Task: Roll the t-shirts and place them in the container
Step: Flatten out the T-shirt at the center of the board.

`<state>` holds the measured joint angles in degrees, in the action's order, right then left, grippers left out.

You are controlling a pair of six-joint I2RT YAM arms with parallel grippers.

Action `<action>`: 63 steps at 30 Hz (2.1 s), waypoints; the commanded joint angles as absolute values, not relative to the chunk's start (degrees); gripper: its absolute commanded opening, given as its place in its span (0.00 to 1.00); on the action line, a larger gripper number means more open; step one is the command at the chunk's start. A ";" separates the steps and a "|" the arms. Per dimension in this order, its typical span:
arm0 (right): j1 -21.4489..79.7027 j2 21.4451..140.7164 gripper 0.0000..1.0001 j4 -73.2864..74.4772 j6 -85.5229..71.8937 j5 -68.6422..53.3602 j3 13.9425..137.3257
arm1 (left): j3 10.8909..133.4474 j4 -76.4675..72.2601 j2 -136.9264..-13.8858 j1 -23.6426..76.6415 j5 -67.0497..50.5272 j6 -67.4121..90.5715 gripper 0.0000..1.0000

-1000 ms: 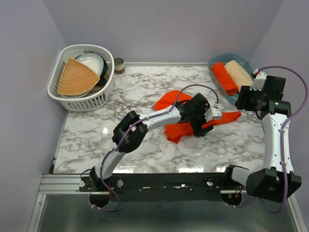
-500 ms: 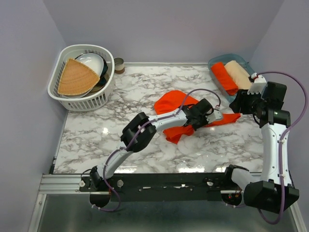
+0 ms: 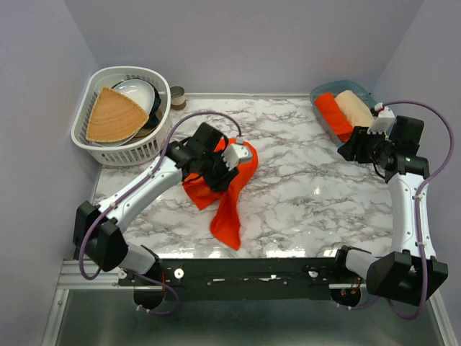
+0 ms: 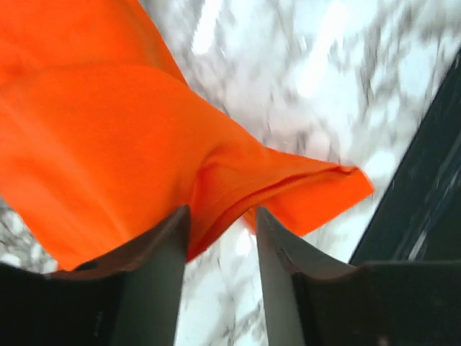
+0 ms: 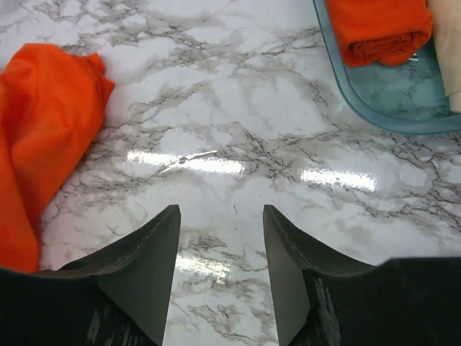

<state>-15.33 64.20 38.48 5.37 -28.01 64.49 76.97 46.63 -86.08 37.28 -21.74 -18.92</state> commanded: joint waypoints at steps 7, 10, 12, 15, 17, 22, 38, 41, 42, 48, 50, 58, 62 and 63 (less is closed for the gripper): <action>-15.21 68.20 0.58 37.35 5.01 -29.97 70.14 | 60.54 50.88 -74.51 40.87 -24.51 -47.94 0.72; -15.21 67.59 0.58 37.70 5.36 -29.71 68.82 | 65.63 58.69 -79.08 41.48 -27.59 -54.82 0.70; -15.21 66.97 0.57 38.06 5.54 -29.79 68.21 | 67.40 65.89 -80.85 41.75 -29.52 -64.47 0.69; -15.21 66.62 0.57 38.32 5.97 -30.06 66.89 | 68.03 75.48 -83.05 42.53 -30.23 -79.77 0.66; -15.21 66.62 0.58 38.23 6.41 -29.80 66.10 | 65.40 78.56 -82.80 43.67 -29.97 -86.62 0.66; -15.21 66.36 0.57 38.93 7.38 -28.83 65.74 | 58.81 79.72 -77.19 48.85 -31.90 -106.15 0.63; -15.21 71.10 0.58 38.32 6.06 -30.50 68.02 | 46.75 60.40 -85.15 59.68 -35.42 -98.53 0.51; -15.21 71.54 0.58 38.67 6.33 -29.89 68.46 | 49.29 58.54 -90.69 59.33 -33.93 -96.42 0.52; -15.21 71.63 0.58 38.67 6.33 -29.71 68.55 | 50.52 58.45 -92.18 59.15 -33.75 -95.63 0.52; -15.21 70.14 0.57 40.08 7.03 -28.57 69.43 | 72.74 65.47 -111.95 54.76 -34.10 -86.59 0.52; -15.21 69.26 0.58 40.60 7.47 -27.95 69.26 | 83.25 66.62 -118.72 53.01 -35.59 -81.86 0.52; -15.21 65.74 0.58 41.22 8.26 -26.81 67.06 | 110.72 64.05 -129.19 46.41 -37.00 -65.39 0.52; -15.21 64.69 0.58 41.40 8.00 -26.98 65.75 | 112.52 78.79 -126.13 46.67 -37.88 -73.54 0.56; -15.21 64.69 0.58 41.22 7.56 -27.50 65.57 | 111.28 81.71 -124.99 47.02 -37.88 -75.83 0.57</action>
